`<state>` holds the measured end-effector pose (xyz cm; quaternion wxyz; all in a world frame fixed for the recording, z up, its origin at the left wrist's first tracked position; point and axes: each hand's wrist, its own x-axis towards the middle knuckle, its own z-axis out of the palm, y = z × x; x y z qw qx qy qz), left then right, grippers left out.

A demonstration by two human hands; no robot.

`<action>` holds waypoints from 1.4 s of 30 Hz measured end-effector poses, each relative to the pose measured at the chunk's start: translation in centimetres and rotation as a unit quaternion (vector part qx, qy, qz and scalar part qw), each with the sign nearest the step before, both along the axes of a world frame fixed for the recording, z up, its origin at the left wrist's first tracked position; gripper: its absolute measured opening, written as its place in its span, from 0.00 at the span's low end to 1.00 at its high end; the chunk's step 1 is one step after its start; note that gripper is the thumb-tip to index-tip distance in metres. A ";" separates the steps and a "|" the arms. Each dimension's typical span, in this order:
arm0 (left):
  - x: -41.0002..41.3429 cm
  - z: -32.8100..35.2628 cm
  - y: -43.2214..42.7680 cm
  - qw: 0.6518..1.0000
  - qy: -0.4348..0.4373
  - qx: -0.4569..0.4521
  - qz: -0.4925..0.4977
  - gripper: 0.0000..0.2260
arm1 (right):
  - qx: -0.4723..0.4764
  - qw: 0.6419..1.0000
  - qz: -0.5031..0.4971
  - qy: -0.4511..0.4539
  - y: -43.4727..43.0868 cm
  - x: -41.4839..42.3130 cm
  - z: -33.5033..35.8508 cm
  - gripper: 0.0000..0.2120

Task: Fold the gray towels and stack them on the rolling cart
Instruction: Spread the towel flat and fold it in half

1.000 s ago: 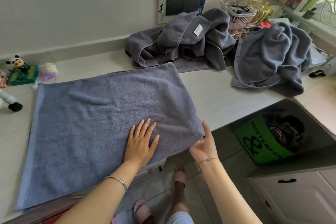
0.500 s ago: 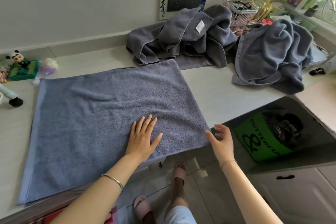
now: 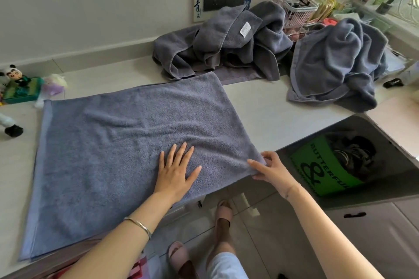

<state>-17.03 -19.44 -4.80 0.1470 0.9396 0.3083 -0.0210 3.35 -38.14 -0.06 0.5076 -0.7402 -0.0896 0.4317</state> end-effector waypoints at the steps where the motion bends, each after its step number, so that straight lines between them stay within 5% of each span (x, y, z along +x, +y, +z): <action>1: 0.1 0.0 -0.1 1.000 0.004 0.002 -0.004 0.42 | 0.006 0.998 0.045 -0.053 -0.5 -0.1 -0.1 0.35; 4: 0.0 -0.4 -0.3 1.000 -0.013 0.007 -0.005 0.39 | -0.024 0.932 0.186 -0.310 -1.8 -0.9 -1.2 0.40; 6: 0.0 -0.7 -0.3 1.000 -0.020 0.021 -0.005 0.36 | -0.053 0.845 0.230 -0.479 -2.2 -1.5 -2.5 0.34; 8: -0.1 -0.9 -0.3 0.999 -0.027 0.026 -0.004 0.33 | -0.051 0.796 0.214 -0.564 -2.2 -1.9 -3.2 0.23; 14: -0.1 -1.1 -0.4 0.999 -0.040 0.033 0.000 0.32 | -0.031 0.775 0.148 -0.614 -1.5 -2.0 -2.9 0.09; 16: -0.1 -1.1 -0.4 0.999 -0.042 0.030 0.002 0.32 | -0.037 0.773 0.134 -0.618 -1.4 -1.7 -3.1 0.13; 19: 0.0 -1.2 -0.4 0.999 -0.041 0.030 0.005 0.32 | -0.045 0.819 0.057 -0.570 -1.4 -1.5 -3.4 0.20; 25: -0.1 -1.1 -0.5 0.999 -0.040 0.033 0.008 0.33 | 0.013 0.849 0.085 -0.521 -1.9 -2.4 -3.8 0.26; 31: -0.1 -1.0 -0.5 0.999 -0.035 0.031 0.008 0.33 | -0.049 0.757 0.184 -0.626 -1.4 -2.0 -4.5 0.33; 42: -0.1 -0.9 -0.5 0.999 -0.026 0.033 0.006 0.33 | -0.127 0.713 0.377 -0.577 -2.1 0.3 -5.9 0.50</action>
